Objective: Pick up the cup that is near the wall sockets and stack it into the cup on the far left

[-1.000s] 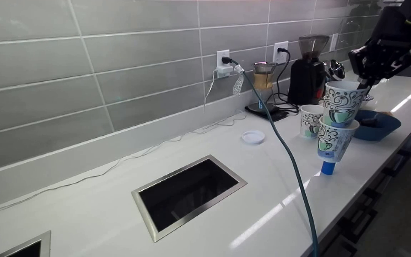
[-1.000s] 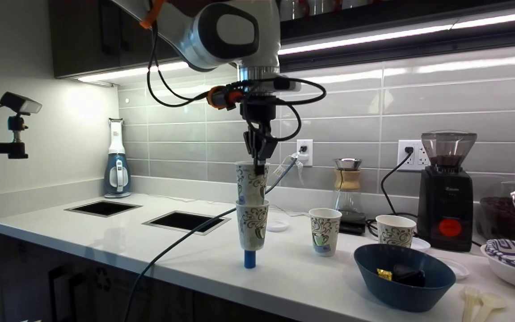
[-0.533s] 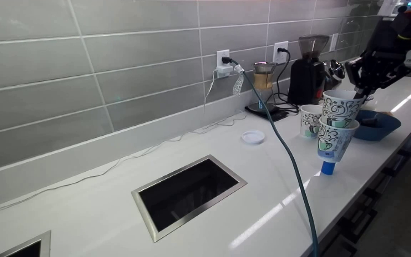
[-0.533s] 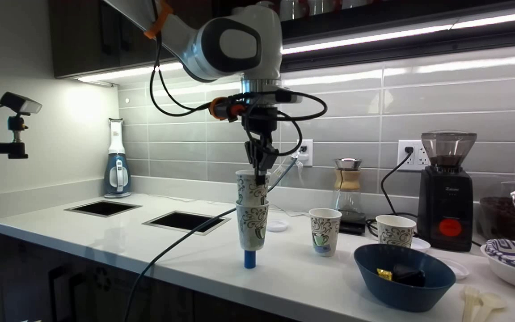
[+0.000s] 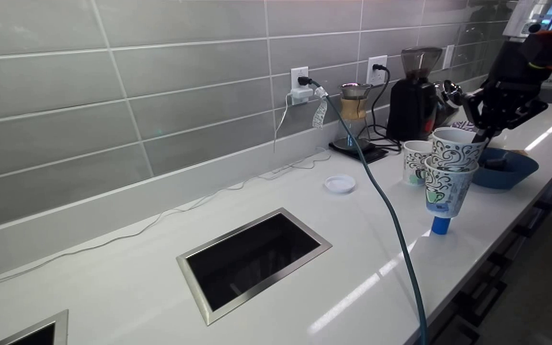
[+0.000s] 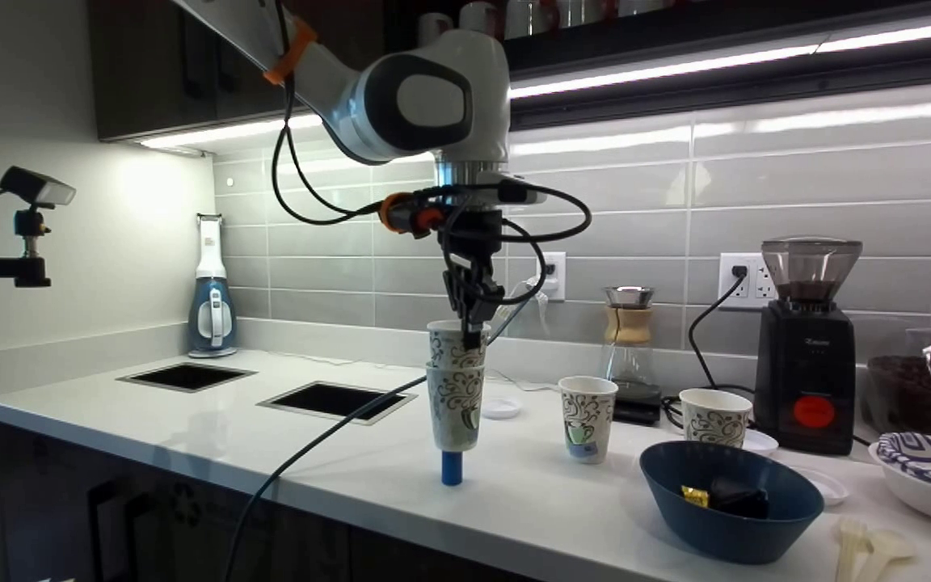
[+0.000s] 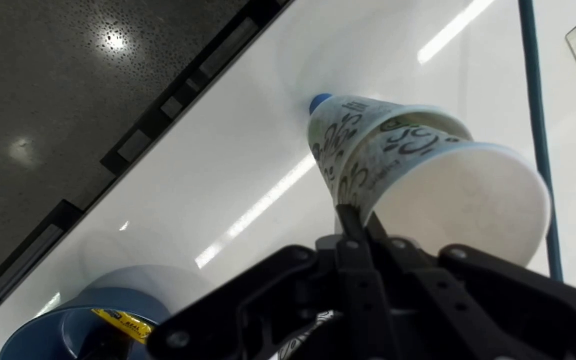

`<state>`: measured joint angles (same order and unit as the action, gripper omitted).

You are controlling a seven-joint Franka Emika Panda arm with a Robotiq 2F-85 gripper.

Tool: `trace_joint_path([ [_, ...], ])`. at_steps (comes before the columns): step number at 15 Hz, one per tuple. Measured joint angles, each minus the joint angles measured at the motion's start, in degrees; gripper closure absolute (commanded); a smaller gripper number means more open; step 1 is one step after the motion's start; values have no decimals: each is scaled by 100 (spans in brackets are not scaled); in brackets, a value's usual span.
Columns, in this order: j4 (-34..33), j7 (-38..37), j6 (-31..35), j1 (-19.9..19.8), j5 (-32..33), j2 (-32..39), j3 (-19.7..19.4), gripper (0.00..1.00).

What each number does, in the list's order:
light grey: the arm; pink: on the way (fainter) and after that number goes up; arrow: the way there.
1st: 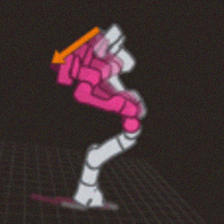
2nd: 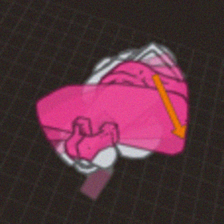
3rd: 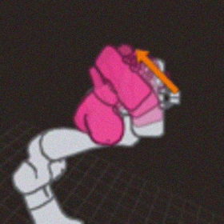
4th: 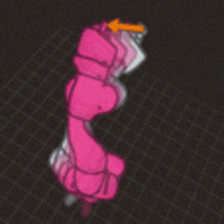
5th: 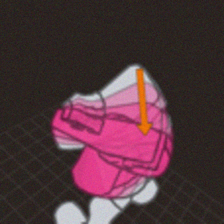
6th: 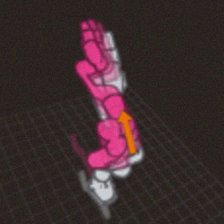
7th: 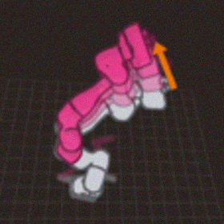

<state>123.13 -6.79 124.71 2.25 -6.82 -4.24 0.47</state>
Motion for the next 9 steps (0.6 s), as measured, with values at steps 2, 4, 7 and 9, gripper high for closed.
trace_joint_path([
  [2, 24, 0, 58, 0, 0, 23, 1, 99],
  [4, 64, 0, 114, 0, 0, 35, 3, 99],
  [7, 130, 0, 158, 0, 0, 36, 5, 99],
  [9, 144, 0, 158, 1, 0, 35, 8, 99],
])
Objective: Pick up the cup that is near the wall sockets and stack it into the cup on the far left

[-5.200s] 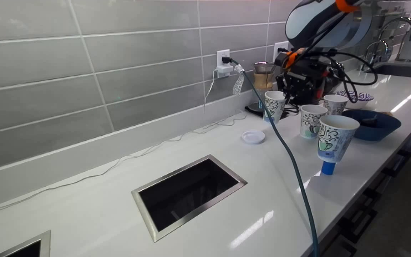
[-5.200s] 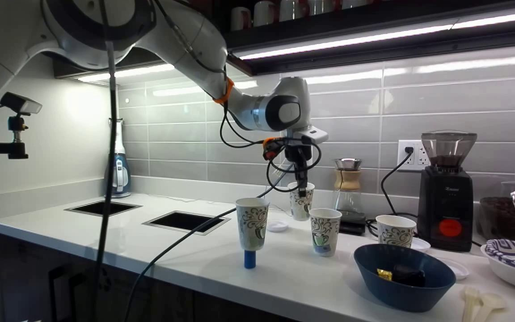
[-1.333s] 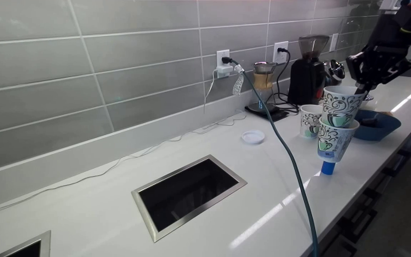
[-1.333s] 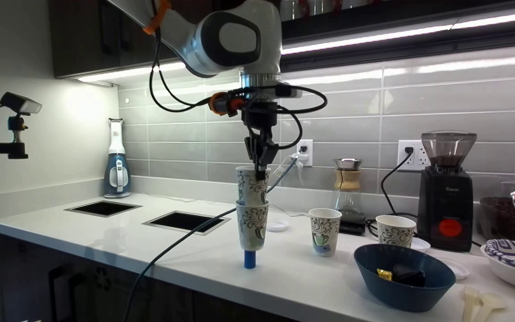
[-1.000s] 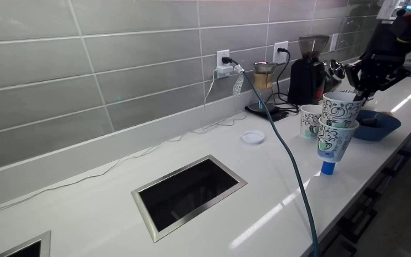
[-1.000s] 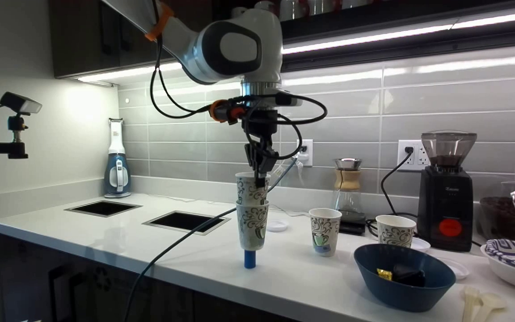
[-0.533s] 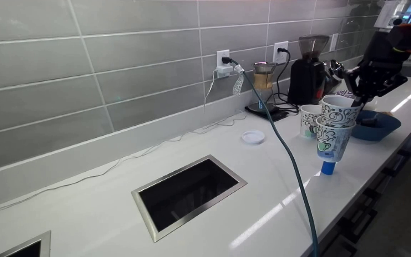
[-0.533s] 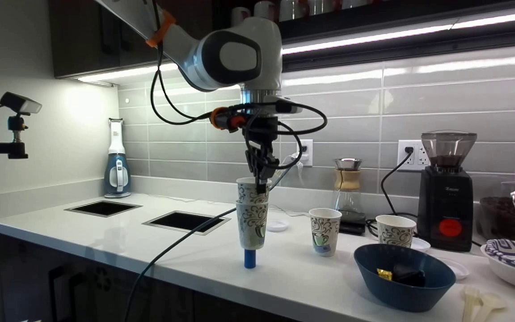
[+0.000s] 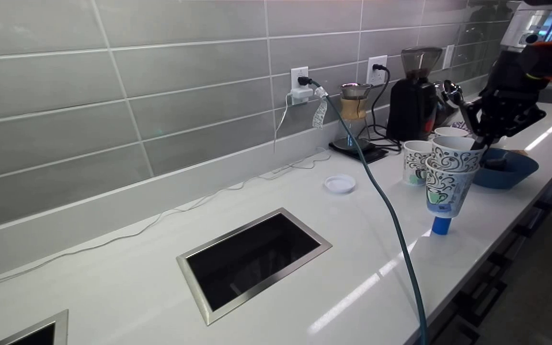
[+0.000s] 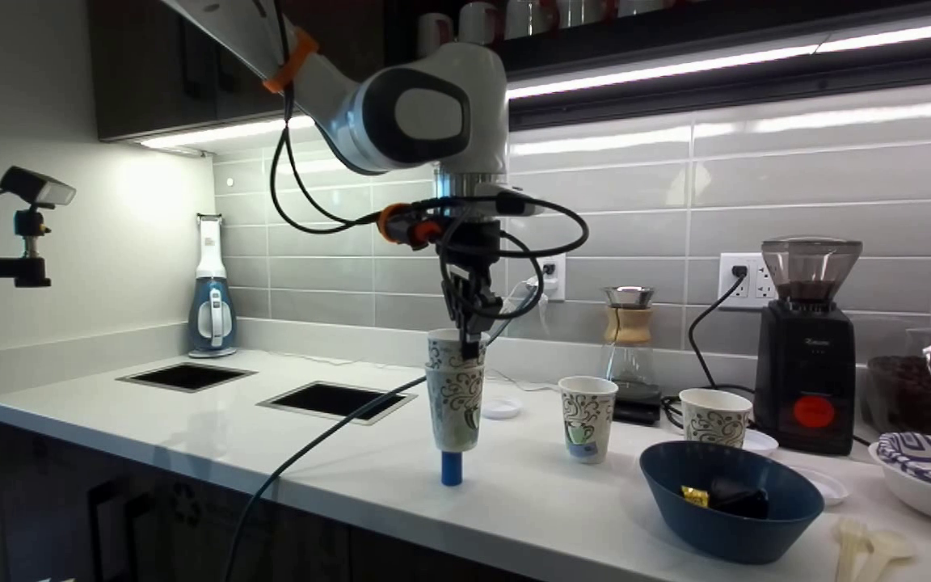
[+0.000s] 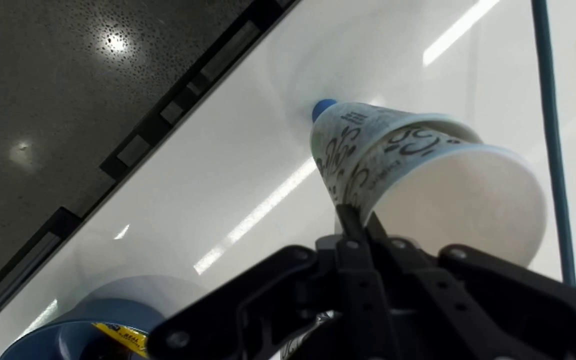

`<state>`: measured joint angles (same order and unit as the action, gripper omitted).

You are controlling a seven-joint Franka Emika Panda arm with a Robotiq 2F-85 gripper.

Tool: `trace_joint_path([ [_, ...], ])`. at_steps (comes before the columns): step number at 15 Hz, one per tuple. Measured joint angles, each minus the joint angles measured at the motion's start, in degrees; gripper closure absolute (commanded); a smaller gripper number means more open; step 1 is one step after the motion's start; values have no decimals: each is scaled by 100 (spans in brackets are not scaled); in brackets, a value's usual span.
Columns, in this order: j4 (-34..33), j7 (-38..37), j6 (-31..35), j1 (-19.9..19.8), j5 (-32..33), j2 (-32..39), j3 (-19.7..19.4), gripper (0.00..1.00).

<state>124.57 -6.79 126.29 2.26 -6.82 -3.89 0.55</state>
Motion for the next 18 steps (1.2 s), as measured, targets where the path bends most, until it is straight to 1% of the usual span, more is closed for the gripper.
trace_joint_path([
  [5, 15, 0, 0, 0, 6, 0, 3, 99],
  [6, 19, 0, 0, 0, 11, 0, 3, 97],
  [8, 35, 0, 0, 0, 17, 0, 3, 82],
  [9, 45, 0, 0, 0, 19, 0, 3, 65],
  [14, 113, 0, 1, -3, 25, -1, 3, 32],
  [18, 130, 0, 1, -5, 26, -3, 3, 25],
])
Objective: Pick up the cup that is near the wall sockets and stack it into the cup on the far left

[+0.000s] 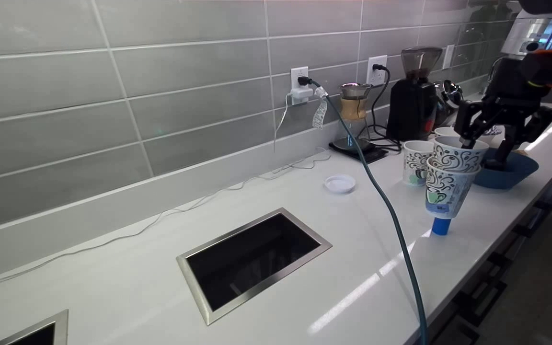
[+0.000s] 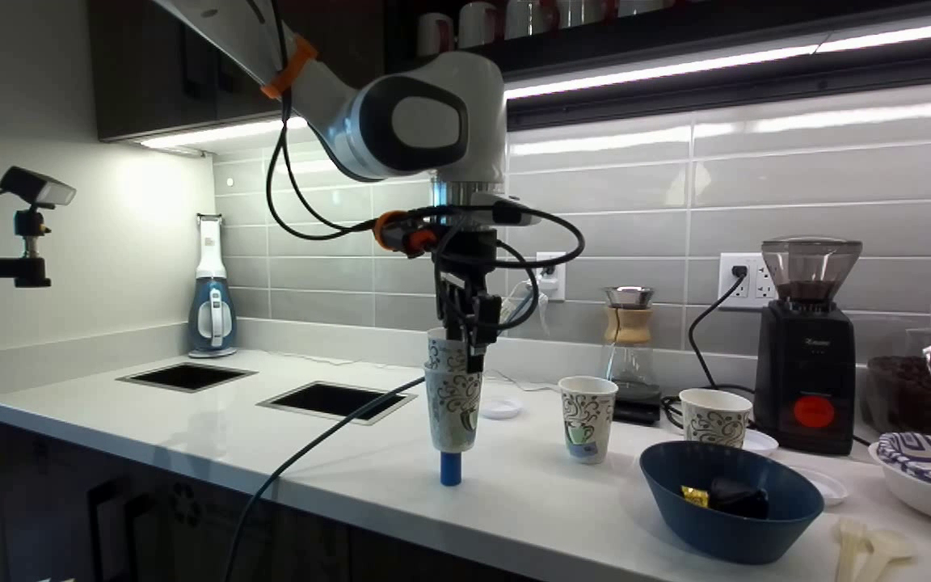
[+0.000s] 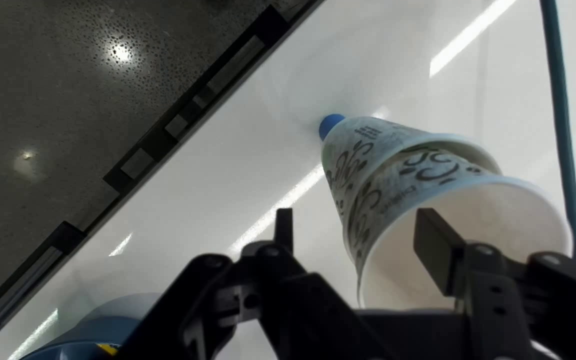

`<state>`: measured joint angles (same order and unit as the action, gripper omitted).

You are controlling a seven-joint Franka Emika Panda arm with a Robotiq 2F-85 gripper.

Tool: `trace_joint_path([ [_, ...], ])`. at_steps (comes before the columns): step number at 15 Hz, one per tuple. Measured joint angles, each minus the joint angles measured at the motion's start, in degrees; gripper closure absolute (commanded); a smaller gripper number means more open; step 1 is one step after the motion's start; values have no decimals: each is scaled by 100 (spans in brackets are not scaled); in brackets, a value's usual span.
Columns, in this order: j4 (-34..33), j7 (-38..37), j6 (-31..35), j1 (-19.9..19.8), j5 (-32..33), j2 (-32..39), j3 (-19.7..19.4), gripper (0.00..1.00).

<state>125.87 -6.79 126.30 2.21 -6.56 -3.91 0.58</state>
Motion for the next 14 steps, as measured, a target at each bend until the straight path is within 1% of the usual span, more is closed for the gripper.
trace_joint_path([
  [1, 0, 0, 0, 0, 0, -1, 0, 26],
  [3, 0, 0, 0, 0, 0, -10, 0, 14],
  [4, 1, 5, 0, 0, 0, -23, 0, 2],
  [5, 1, 33, 0, 0, -1, -48, 0, 0],
  [7, 1, 160, 0, 0, -4, -160, -2, 0],
  [10, 1, 508, -6, -5, 2, -544, -11, 0],
  [12, -6, 1003, -156, -1, 9, -915, -17, 0],
  [14, -23, 1513, -504, 2, 117, -1294, -25, 0],
])
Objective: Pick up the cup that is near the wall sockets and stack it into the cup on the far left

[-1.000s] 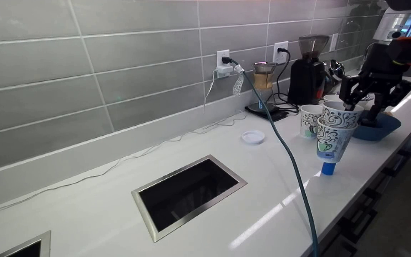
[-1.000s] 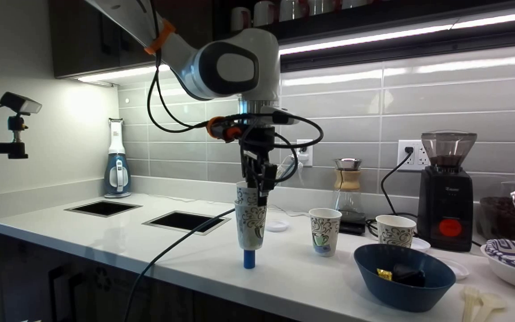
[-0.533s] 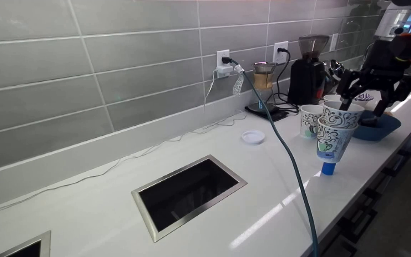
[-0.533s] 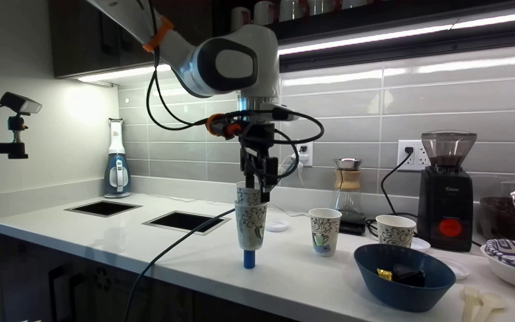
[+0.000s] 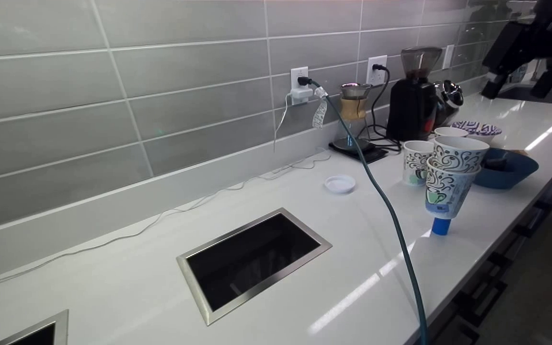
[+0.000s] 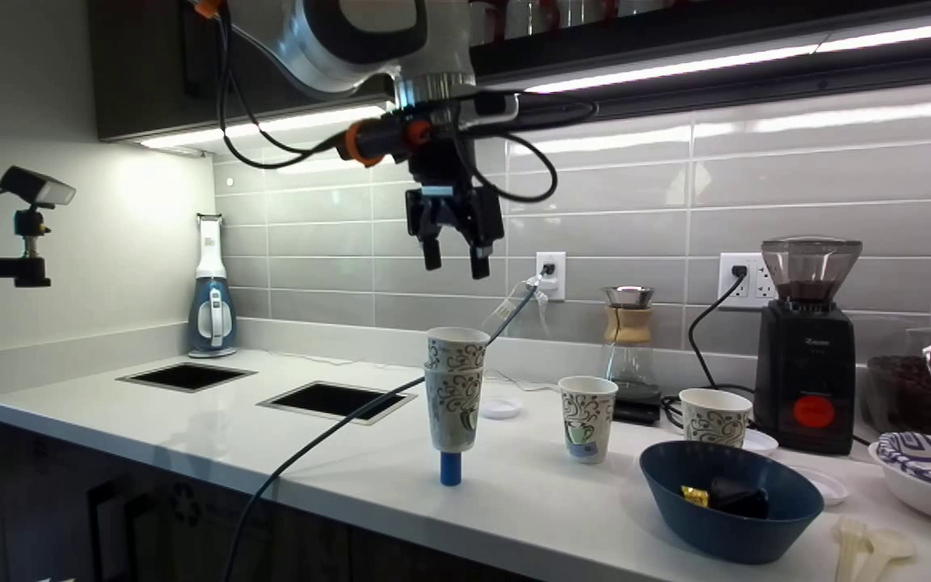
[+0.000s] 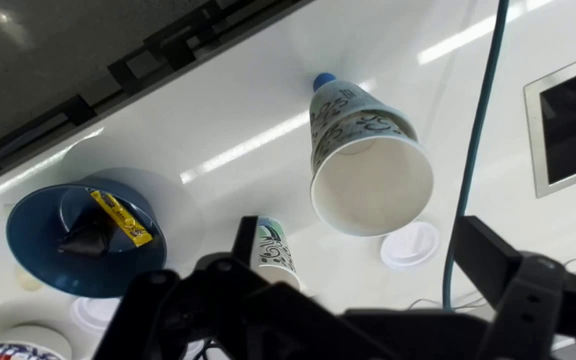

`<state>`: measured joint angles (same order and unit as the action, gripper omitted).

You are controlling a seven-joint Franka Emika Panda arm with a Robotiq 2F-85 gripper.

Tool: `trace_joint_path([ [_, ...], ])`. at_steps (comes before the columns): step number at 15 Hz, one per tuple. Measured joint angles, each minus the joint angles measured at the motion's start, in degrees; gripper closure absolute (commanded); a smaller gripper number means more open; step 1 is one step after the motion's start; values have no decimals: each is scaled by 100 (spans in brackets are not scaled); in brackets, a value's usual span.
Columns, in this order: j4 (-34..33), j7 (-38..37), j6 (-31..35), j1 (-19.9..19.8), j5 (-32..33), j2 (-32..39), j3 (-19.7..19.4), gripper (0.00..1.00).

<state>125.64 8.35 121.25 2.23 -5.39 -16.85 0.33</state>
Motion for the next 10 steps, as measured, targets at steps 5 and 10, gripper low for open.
trace_joint_path([
  [5, -44, 886, -678, -3, 577, -596, -109, 0],
  [10, -42, 973, -698, -2, 607, -603, -121, 0],
])
